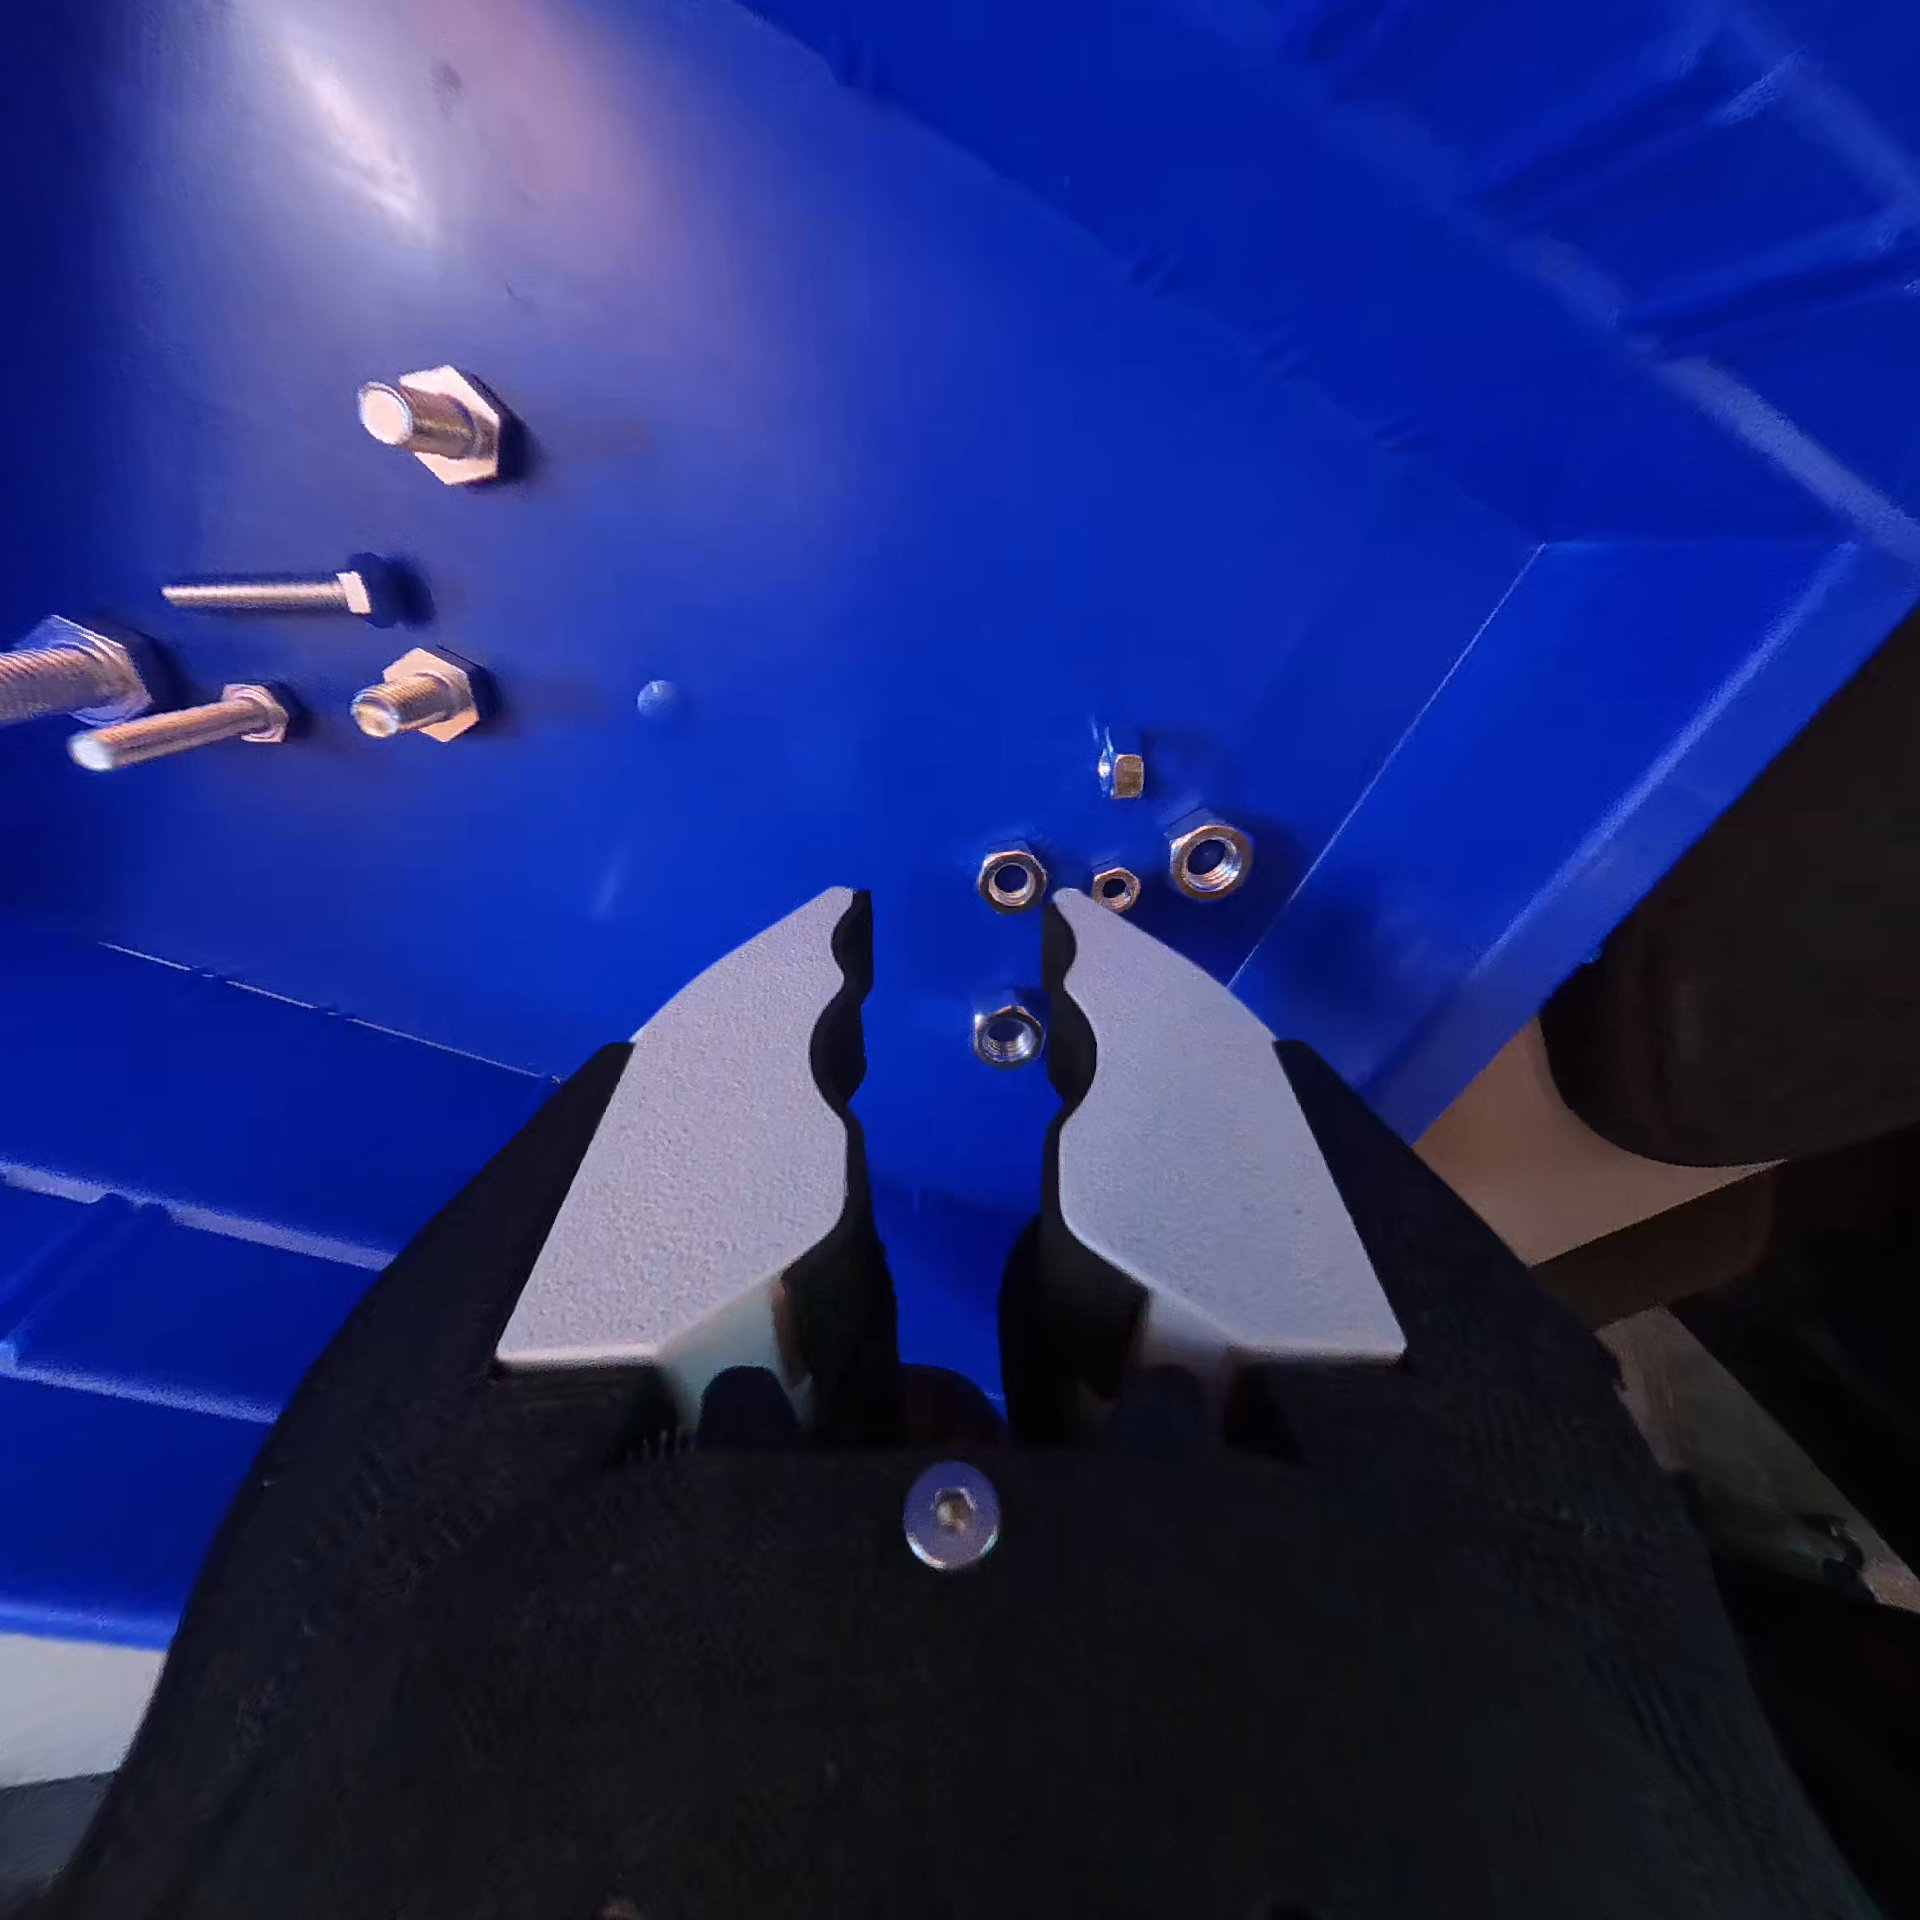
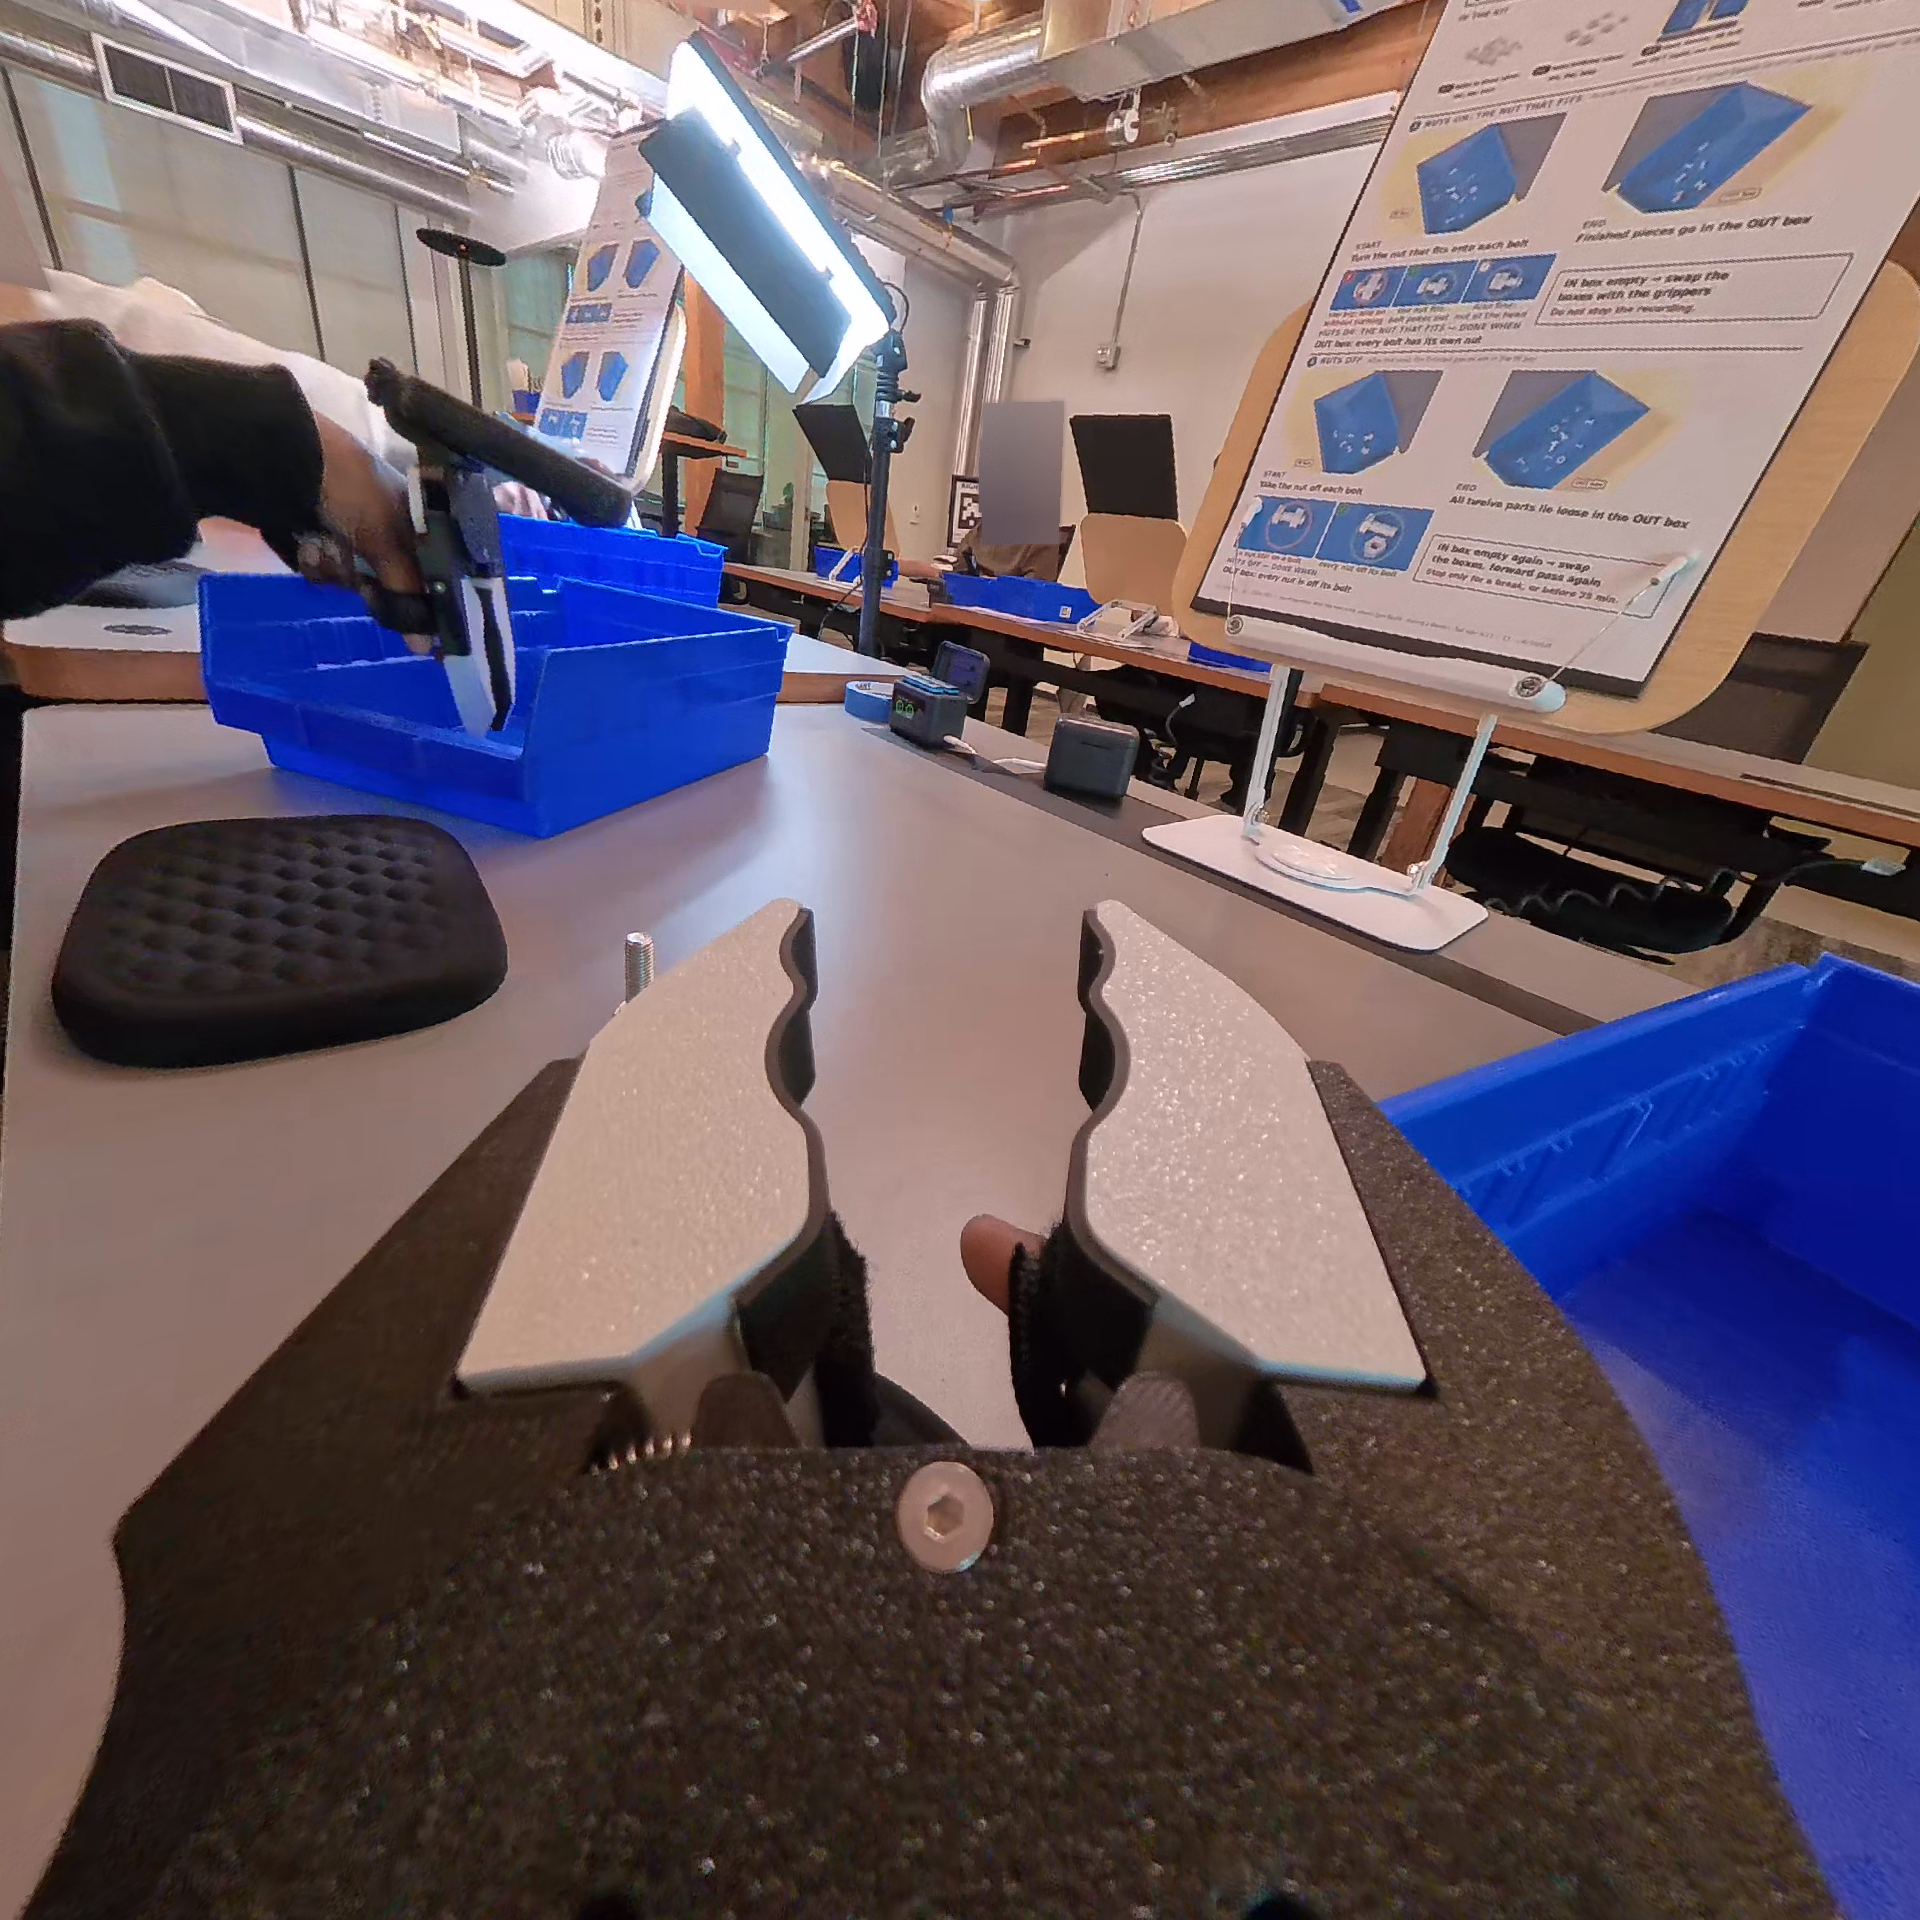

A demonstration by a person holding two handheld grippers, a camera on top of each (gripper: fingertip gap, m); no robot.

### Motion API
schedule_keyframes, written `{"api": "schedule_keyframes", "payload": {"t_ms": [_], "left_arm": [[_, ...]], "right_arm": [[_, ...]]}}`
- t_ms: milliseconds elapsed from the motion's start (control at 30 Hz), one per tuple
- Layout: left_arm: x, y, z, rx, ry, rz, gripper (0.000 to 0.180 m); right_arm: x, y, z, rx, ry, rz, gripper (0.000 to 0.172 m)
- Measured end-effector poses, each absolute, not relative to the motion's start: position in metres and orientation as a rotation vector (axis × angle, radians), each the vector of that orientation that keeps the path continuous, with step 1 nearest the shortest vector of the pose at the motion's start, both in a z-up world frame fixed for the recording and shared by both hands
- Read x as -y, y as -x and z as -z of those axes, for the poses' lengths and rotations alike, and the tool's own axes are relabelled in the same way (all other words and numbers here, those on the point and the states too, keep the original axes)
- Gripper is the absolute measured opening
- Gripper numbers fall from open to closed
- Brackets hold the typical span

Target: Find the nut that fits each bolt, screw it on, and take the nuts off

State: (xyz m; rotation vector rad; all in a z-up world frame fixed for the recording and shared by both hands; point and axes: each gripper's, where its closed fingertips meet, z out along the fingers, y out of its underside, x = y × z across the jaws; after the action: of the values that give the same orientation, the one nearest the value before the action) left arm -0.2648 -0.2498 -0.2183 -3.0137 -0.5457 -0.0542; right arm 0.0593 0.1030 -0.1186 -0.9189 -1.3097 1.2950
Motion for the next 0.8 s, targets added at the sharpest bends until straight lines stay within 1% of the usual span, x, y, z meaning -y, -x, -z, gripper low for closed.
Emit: {"api": "schedule_keyframes", "payload": {"t_ms": [333,367,433,500,533,600,800], "left_arm": [[0.246,0.257,0.237,0.48,3.066,0.087,0.032],[0.246,0.257,0.239,0.479,3.076,0.078,0.031],[0.246,0.257,0.239,0.479,3.075,0.084,0.022],[0.247,0.258,0.24,0.48,3.085,0.065,0.02],[0.248,0.258,0.239,0.484,3.089,0.069,0.021],[0.251,0.259,0.238,0.502,3.106,0.057,0.038],[0.271,0.254,0.218,0.491,3.136,0.038,0.04]], "right_arm": [[-0.104,-0.059,0.119,1.311,0.927,-1.295,0.049],[-0.103,-0.059,0.119,1.311,0.927,-1.294,0.049],[-0.103,-0.059,0.119,1.31,0.925,-1.292,0.049],[-0.103,-0.059,0.119,1.309,0.924,-1.292,0.049],[-0.104,-0.059,0.119,1.309,0.924,-1.293,0.049],[-0.104,-0.059,0.119,1.308,0.925,-1.294,0.049],[-0.104,-0.059,0.119,1.306,0.923,-1.293,0.049]]}}
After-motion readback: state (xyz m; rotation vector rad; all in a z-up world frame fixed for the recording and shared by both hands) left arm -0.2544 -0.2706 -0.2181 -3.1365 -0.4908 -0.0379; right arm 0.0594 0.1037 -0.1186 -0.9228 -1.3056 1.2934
